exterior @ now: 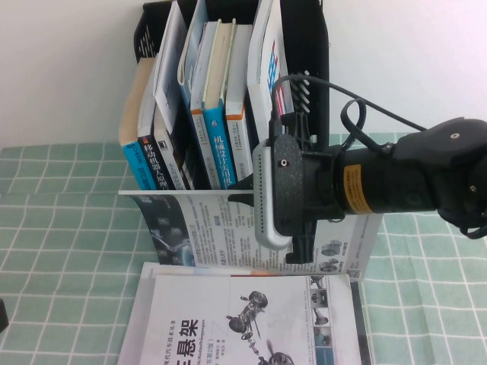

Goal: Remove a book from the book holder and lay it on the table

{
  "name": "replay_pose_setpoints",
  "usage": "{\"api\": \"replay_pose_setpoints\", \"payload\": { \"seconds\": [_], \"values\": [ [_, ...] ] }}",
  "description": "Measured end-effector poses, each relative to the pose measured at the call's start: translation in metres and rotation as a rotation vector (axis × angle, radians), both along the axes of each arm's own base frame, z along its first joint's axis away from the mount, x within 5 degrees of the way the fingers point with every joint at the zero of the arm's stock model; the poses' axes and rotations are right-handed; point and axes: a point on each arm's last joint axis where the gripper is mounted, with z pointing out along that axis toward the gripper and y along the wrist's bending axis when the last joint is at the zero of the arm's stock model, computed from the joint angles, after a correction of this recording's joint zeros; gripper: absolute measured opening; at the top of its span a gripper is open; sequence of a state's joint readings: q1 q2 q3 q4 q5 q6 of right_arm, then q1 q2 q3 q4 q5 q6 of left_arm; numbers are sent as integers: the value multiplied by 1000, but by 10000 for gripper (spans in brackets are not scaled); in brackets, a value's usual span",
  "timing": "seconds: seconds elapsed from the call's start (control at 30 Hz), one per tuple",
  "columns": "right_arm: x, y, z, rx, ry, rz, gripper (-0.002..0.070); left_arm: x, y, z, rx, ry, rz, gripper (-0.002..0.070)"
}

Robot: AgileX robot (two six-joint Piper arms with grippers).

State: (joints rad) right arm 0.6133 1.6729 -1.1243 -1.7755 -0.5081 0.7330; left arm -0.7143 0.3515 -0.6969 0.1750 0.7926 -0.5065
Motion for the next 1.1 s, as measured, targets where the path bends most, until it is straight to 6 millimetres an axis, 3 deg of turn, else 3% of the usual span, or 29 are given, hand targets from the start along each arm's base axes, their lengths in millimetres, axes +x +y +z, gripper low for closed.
{"api": "replay_pose_setpoints", "payload": {
  "seconds": [0.33, 0.4, 0.57, 0.7, 0.93, 1.1],
  "values": [
    [0, 0, 0, 12, 24, -14, 55, 0, 0, 0, 0, 0, 0, -3],
    [0, 1, 0, 25, 49, -19, 104, 0, 0, 0, 0, 0, 0, -3],
    [-5, 3, 1, 65, 134, 2, 307, 0, 0, 0, 0, 0, 0, -3],
    [-13, 6, 2, 98, 210, 59, 372, 0, 0, 0, 0, 0, 0, -3],
    [-33, 5, 23, 148, 229, 197, 348, 0, 0, 0, 0, 0, 0, -3],
    [-38, -4, 59, 145, -21, 219, 192, 0, 0, 0, -2, 1, 1, -3]
  ]
}}
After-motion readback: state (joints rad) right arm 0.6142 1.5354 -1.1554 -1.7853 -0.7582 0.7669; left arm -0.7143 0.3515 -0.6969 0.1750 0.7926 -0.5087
